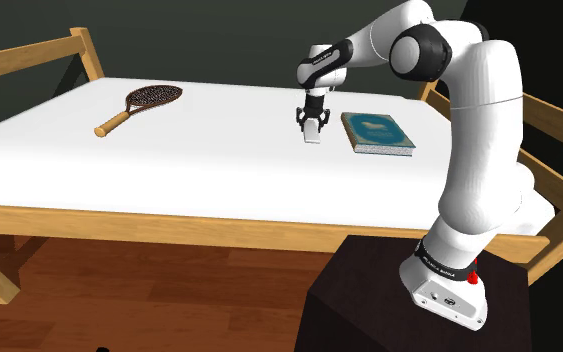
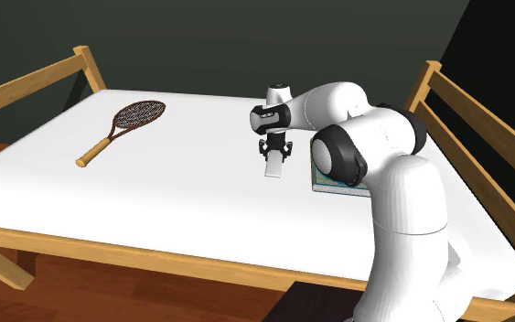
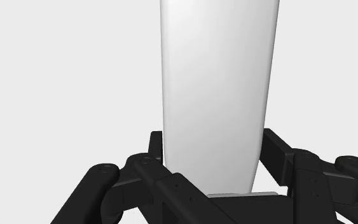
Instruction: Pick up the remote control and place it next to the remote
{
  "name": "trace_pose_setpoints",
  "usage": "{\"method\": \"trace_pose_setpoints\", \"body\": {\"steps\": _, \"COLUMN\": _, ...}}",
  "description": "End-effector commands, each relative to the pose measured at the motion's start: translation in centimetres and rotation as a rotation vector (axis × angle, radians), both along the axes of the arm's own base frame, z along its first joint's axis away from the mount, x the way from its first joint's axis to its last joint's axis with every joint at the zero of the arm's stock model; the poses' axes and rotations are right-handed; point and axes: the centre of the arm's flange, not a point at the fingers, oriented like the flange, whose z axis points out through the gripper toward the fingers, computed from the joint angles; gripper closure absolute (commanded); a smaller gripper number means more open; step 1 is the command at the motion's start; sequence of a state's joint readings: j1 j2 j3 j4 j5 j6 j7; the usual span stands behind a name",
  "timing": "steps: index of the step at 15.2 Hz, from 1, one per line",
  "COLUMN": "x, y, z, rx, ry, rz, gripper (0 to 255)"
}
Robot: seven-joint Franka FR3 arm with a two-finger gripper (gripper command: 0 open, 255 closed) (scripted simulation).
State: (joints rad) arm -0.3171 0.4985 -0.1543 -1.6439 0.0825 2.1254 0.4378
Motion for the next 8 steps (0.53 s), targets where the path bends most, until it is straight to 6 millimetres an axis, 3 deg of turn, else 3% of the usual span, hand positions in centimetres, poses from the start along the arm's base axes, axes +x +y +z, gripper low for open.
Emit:
{"method": "trace_pose_setpoints", "body": {"steps": 1, "x": 0.0, "y": 0.0, "z": 0.0, "rx": 0.0, "ry": 0.0, "rz": 0.0, "gripper": 255}}
{"method": "trace_pose_setpoints", "body": {"steps": 8, "x": 0.0, "y": 0.0, "z": 3.7, "rx": 0.0, "ry": 0.0, "rz": 0.0, "gripper": 255}}
